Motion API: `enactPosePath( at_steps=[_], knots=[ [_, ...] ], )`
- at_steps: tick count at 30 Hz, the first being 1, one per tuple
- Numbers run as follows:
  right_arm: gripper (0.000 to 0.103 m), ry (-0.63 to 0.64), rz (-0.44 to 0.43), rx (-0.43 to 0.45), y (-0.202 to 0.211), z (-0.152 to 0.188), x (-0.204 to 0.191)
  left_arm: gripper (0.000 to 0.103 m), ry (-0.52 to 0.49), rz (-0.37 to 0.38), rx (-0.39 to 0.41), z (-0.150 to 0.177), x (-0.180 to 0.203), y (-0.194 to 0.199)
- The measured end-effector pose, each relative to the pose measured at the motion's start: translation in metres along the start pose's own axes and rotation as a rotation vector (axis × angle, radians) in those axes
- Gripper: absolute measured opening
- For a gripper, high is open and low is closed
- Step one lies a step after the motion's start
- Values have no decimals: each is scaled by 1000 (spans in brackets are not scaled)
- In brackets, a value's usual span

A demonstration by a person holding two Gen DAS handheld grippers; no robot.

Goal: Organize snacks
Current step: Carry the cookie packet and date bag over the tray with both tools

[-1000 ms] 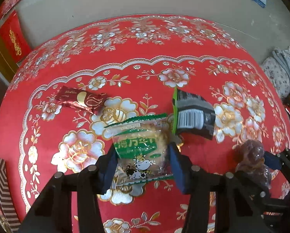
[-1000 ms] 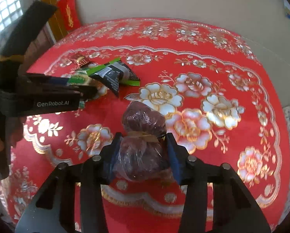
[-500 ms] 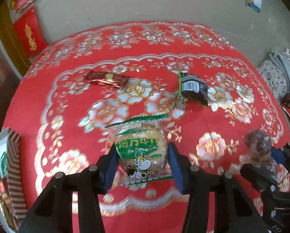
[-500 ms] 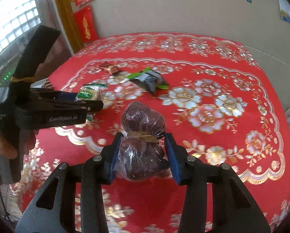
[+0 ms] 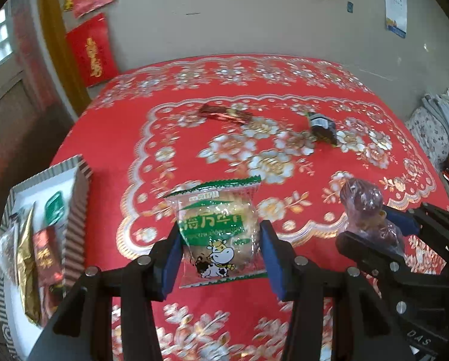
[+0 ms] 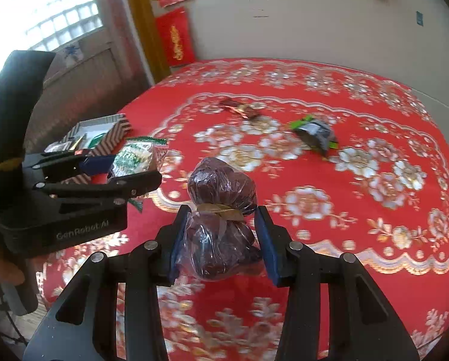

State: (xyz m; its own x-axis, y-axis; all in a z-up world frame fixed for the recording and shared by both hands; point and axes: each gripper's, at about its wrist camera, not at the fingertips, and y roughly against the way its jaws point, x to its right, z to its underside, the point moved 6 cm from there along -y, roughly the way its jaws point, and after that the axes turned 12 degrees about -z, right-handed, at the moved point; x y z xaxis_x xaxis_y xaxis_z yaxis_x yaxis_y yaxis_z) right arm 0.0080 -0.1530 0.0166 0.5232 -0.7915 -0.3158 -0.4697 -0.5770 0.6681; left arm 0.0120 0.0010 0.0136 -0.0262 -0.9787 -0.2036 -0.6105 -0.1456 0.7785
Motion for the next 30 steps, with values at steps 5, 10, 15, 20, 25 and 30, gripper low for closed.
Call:
enactPosePath(
  at_steps=[5, 10, 15, 20, 25, 30],
  knots=[
    [43, 19, -20, -12, -10, 2, -22, 52, 25, -21, 12, 13, -22, 6],
    [43, 46, -41, -22, -17, 0, -44, 52, 56, -25, 25, 22, -41, 14],
    [43, 75, -62, -33, -26, -4, -64, 52, 73, -54, 47, 27, -60, 21],
    [43, 105, -82, -44, -34, -9, -83, 52, 89, -68, 51, 30, -73, 24],
    [43, 135, -97, -52, -43, -15, -100, 52, 117, -89, 57, 33, -92, 27],
    [43, 161, -120, -61, -52, -21, -119, 52, 144, -116, 58, 36, -116, 29]
  ],
)
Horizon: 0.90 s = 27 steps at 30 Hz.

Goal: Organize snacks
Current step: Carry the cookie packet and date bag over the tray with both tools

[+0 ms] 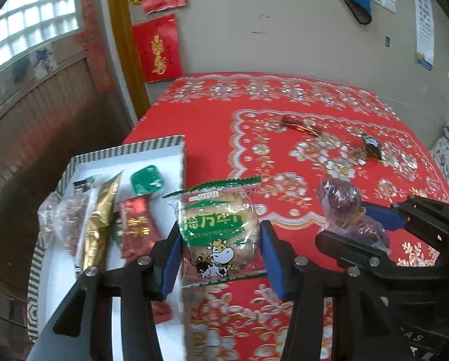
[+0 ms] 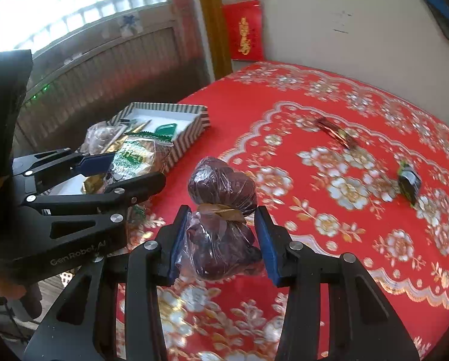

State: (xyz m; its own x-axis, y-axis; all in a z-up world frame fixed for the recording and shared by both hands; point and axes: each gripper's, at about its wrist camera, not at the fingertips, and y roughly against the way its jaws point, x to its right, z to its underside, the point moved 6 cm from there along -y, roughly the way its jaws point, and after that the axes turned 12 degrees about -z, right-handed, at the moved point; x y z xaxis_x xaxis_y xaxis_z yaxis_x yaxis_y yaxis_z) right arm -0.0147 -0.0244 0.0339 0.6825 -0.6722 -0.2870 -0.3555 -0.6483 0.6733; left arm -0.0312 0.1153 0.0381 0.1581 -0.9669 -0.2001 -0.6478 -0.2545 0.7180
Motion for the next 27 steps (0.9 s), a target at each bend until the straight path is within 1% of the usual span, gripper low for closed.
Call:
enactPosePath(
  at_steps=[6, 16, 20, 27],
  knots=[
    [43, 40, -36, -17, -18, -12, -23, 52, 30, -42, 4, 1, -32, -2],
    [43, 133, -117, -60, -58, -29, -79, 52, 91, -130, -17, 14, -93, -12],
    [43, 157, -150, -81, -73, -30, -100, 52, 119, -162, -40, 24, -116, -19],
    [43, 181, -194, -141, -103, -22, -124, 52, 133, -225, -63, 40, -142, -30]
  ],
)
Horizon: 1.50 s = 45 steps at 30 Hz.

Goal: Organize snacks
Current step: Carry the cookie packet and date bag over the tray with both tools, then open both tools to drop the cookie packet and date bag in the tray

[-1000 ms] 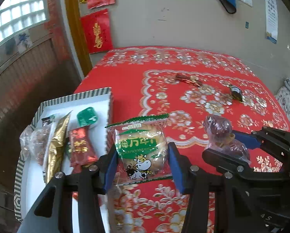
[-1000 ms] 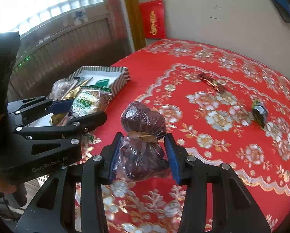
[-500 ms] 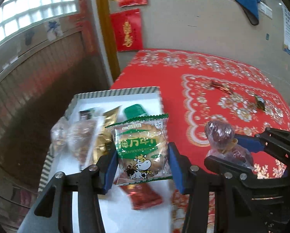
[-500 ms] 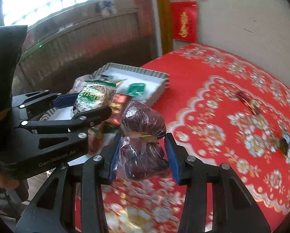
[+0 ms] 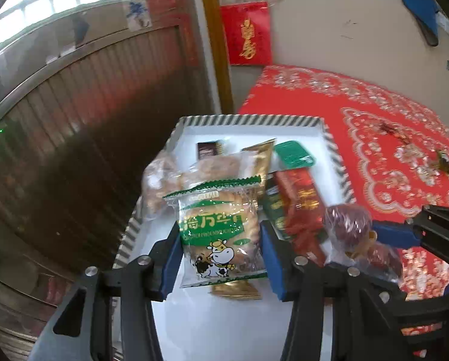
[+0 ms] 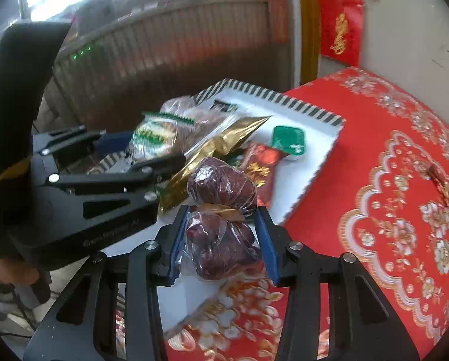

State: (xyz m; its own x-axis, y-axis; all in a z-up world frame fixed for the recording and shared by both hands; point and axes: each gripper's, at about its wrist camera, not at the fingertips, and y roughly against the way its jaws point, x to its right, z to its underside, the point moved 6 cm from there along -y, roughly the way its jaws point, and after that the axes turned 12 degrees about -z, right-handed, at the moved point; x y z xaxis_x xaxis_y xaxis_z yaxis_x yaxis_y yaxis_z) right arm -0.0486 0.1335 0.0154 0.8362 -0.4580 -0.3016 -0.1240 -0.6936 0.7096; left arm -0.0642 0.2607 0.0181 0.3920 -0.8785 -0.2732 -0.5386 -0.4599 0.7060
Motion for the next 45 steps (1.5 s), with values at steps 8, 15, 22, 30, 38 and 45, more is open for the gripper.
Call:
enactPosePath(
  at_steps=[8, 15, 22, 30, 38, 45],
  knots=[
    [43, 21, -25, -50, -23, 6, -13, 52, 9, -30, -30, 12, -12, -16],
    [44, 37, -25, -56, -26, 6, -16, 52, 12, -33, -47, 18, -13, -24],
    [49, 23, -48, -47, -25, 6, -17, 54, 45, -31, -72, 17, -20, -30],
    [62, 27, -76, -5, -13, 4, -23, 59, 69, -40, -89, 12, -26, -29],
    [62, -49, -80, 69, 25, 11, 8, 82, 95, -1, -63, -5, -17, -10],
    [62, -136, 19, 93, 65, 37, 66, 82, 30, 83, -53, -23, 26, 13]
  ],
)
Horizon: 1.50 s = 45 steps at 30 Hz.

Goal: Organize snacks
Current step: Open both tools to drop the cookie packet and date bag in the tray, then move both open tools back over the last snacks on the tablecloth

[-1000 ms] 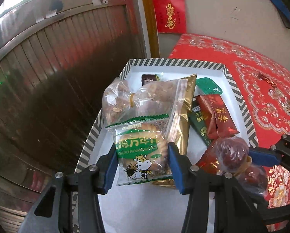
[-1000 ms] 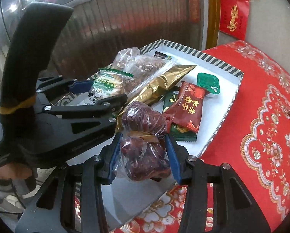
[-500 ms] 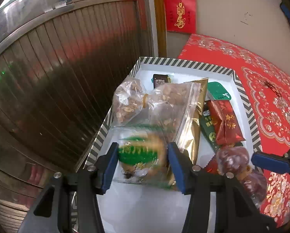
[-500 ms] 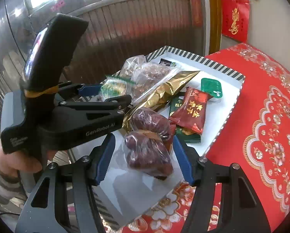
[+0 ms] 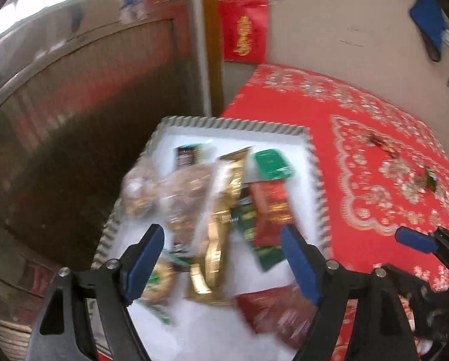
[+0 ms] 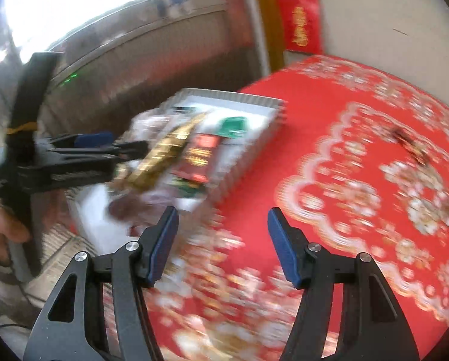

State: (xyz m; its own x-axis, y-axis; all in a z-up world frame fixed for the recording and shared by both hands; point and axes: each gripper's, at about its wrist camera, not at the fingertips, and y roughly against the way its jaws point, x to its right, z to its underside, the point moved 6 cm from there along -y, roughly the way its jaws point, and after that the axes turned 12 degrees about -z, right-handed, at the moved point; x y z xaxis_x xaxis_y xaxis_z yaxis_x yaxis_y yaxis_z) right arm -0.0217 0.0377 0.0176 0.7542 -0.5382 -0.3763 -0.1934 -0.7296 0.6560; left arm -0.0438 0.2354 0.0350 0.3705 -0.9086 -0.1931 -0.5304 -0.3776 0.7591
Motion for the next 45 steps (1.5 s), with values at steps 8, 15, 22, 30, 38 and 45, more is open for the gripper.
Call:
enactPosePath(
  at_steps=[8, 15, 22, 30, 38, 45],
  knots=[
    [62, -131, 126, 39, 61, 11, 88, 82, -80, 113, -20, -24, 78, 14],
    [70, -296, 41, 156, 88, -30, 157, 82, -114, 168, -76, -47, 137, 7],
    [71, -385, 42, 174, 52, -84, 232, 82, -152, 134, -121, -74, 163, -24],
    [71, -471, 52, 123, 7, -87, 283, 82, -177, 94, -150, -91, 182, -56],
    [71, -539, -136, 196, 42, -74, 257, 82, -153, 114, -191, -101, 212, -72],
    [71, -477, 54, 183, 114, -56, 265, 82, -304, 240, -188, -109, 287, -87]
  ],
)
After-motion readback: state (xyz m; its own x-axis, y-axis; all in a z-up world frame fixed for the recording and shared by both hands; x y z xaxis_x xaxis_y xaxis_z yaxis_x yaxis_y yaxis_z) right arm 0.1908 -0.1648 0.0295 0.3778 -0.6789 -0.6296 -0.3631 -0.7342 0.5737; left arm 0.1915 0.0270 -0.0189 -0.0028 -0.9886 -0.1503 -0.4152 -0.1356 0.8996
